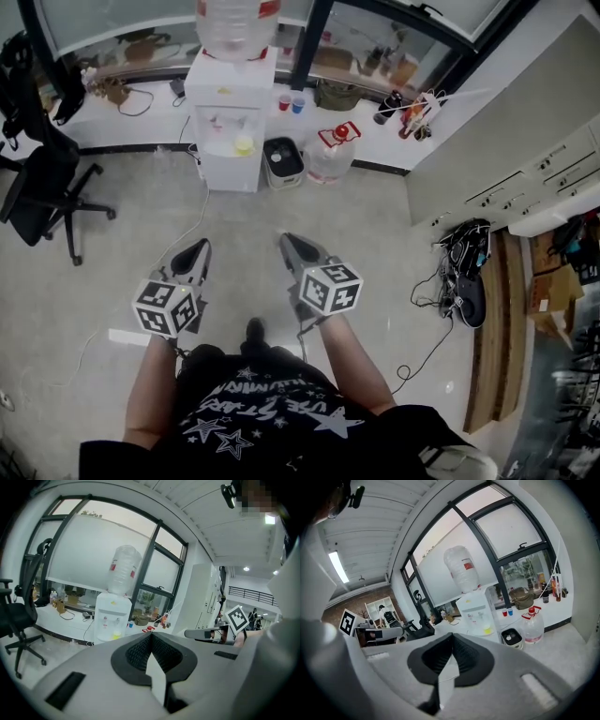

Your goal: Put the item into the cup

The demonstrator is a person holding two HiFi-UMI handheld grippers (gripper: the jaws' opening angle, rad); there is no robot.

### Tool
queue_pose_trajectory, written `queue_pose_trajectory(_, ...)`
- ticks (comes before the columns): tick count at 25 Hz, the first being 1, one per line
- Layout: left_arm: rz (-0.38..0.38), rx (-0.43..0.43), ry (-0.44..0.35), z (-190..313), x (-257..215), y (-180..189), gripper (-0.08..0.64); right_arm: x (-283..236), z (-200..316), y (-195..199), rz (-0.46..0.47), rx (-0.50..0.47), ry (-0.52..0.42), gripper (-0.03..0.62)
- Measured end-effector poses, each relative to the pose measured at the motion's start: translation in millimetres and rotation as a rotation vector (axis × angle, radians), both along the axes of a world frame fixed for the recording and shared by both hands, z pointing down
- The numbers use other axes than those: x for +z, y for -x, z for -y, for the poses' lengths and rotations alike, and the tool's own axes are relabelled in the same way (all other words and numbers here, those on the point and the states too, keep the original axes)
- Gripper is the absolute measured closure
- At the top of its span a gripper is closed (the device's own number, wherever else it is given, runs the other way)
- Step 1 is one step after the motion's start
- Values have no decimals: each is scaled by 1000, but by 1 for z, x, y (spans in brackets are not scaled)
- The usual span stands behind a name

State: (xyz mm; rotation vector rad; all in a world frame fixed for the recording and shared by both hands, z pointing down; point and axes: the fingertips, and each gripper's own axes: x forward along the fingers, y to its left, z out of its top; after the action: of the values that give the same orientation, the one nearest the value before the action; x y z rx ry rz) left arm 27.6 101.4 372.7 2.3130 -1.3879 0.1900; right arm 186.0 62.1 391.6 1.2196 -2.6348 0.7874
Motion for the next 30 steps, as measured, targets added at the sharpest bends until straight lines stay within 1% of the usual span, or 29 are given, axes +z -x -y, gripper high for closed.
queue_pose_trajectory(3,-4,-14,0,10,0,-9,555,2,11,-8,13,-9,12,591)
queue_pose_trajectory(7,4,1,9,18,5,-20,555,6,21,-12,28,-9,22,591)
queue_pose_trajectory(13,4,-8,27,28,8,-14,555,16,23,-5,29,-16,51,591)
queue_pose_trajectory(17,-7,-5,49,41,21,-9,555,26,30,-3,14,-13,69,591)
queue_pose_trajectory(24,-25,11,77,85,35,3,555,36,74,2,-15,19,85,591)
queue_pose_trajectory(30,-40,24,99,138,49,29,555,49,127,23,-44,57,95,591)
